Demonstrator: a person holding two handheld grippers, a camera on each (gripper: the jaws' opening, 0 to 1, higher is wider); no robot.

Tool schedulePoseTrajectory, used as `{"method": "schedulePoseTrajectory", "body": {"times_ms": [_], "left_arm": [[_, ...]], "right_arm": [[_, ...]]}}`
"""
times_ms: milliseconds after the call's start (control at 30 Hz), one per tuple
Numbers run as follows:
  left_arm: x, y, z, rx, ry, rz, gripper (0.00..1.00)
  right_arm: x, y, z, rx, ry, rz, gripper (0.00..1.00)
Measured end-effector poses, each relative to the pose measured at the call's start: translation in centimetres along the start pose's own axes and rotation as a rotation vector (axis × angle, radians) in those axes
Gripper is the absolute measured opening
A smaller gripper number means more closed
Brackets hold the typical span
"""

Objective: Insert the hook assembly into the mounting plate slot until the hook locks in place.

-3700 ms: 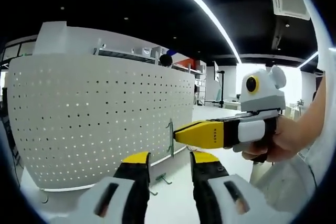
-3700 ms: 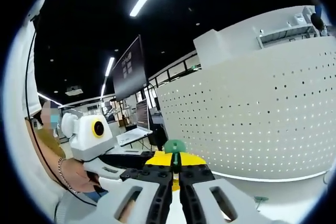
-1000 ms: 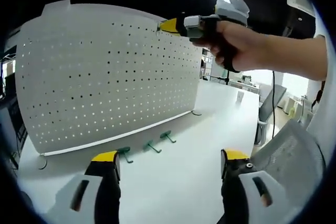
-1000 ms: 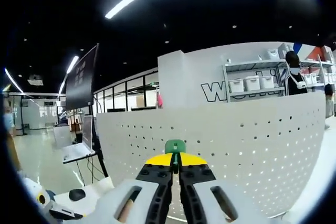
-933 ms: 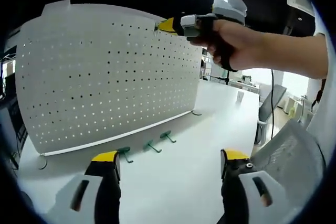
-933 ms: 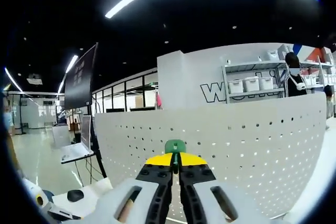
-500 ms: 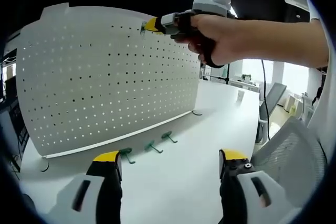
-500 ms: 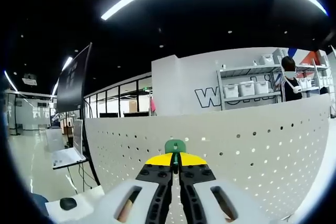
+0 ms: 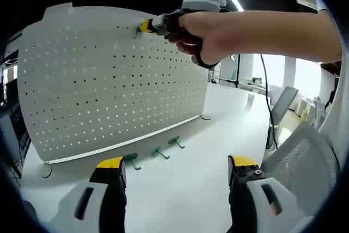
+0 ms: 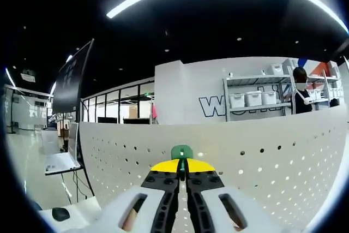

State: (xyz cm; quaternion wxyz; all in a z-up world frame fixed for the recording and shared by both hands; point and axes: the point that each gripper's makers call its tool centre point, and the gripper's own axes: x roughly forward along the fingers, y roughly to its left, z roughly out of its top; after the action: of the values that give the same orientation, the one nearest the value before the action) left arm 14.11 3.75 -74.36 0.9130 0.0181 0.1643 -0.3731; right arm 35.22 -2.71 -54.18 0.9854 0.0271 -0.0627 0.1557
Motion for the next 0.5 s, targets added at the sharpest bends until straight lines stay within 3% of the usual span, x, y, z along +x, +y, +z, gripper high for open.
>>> {"method": "schedulePoseTrajectory", "body": {"times_ms": [500], "left_arm": [[-0.02, 0.29, -0.41, -0.011, 0.015, 0.005, 0.78]], "right_arm": [[0.94, 0.01, -0.86, 0.008, 0.016, -0.006, 0.00]]}}
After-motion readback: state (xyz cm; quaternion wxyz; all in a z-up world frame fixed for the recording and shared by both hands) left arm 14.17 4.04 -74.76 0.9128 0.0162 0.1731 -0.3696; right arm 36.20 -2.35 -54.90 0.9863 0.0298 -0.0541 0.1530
